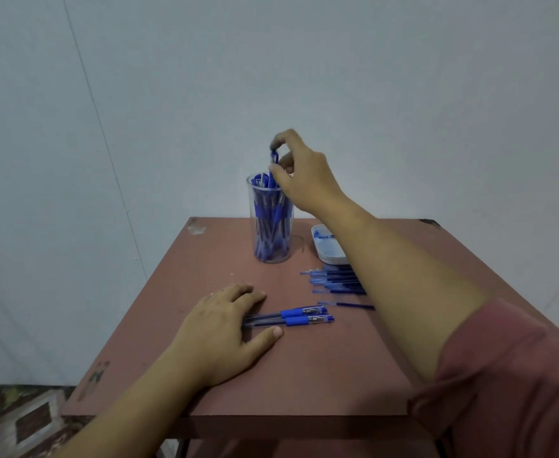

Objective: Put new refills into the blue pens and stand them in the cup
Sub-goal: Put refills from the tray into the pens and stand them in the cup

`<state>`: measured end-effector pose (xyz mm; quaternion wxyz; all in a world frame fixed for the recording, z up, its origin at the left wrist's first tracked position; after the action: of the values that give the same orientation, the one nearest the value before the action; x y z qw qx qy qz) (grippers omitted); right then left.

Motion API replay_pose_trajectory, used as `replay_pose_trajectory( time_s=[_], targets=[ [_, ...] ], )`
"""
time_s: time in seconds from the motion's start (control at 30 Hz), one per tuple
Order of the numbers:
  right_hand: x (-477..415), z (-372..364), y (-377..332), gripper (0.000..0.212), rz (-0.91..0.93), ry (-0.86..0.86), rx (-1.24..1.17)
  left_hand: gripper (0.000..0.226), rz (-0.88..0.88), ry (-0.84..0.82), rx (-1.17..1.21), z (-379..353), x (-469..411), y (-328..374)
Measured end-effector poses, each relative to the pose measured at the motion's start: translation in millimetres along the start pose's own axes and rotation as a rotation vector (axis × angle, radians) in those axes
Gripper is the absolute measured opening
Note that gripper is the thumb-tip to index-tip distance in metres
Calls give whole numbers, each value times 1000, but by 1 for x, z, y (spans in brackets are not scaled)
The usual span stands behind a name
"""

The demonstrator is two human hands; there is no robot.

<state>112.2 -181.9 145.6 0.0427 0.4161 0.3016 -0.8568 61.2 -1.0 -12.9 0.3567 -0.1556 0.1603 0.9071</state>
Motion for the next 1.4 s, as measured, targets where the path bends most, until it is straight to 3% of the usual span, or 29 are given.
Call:
replay_pose_trajectory(
  time_s=[0.07,0.13,0.33,0.47,0.53,0.67,0.93,1.1,1.23,1.4],
  targets=[
    [5,-13,10,12,34,-71,133,85,-1,6,4,0,0,-1],
    [10,-19,20,25,57,-74,201,83,-6,9,6,-1,0,-1],
    [25,-6,22,27,154,34,122,82,-9,21,12,0,-2,-3],
    [54,14,14,24,214,7,52,83,-2,24,19,-1,-2,-3],
    [78,23,17,17,231,-111,37,82,1,26,29,-1,-2,-3],
    [127,32,38,11,70,-471,90,82,-5,29,28,-1,-2,-2],
    [150,21,49,21,77,-655,261,83,6,29,41,1,-3,0],
    [147,17,48,11,-1,-665,252,79,2,32,45,3,-5,0],
    [143,19,53,6,-112,-576,133,72,-43,45,45,5,-11,2],
    [140,24,50,8,-220,-454,-80,68,-170,197,-7,16,-23,13]
  ],
)
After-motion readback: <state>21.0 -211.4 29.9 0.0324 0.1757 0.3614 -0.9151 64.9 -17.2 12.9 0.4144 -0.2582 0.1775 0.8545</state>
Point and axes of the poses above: each hand's wrist, its own x-axis away from the middle knuckle, its own z-axis out of the back of the hand, y = z × x, the point moved 5 cm from there along -x, towards the middle knuckle, and after that the axes turned 9 degrees about y, right-handed, at the moved point
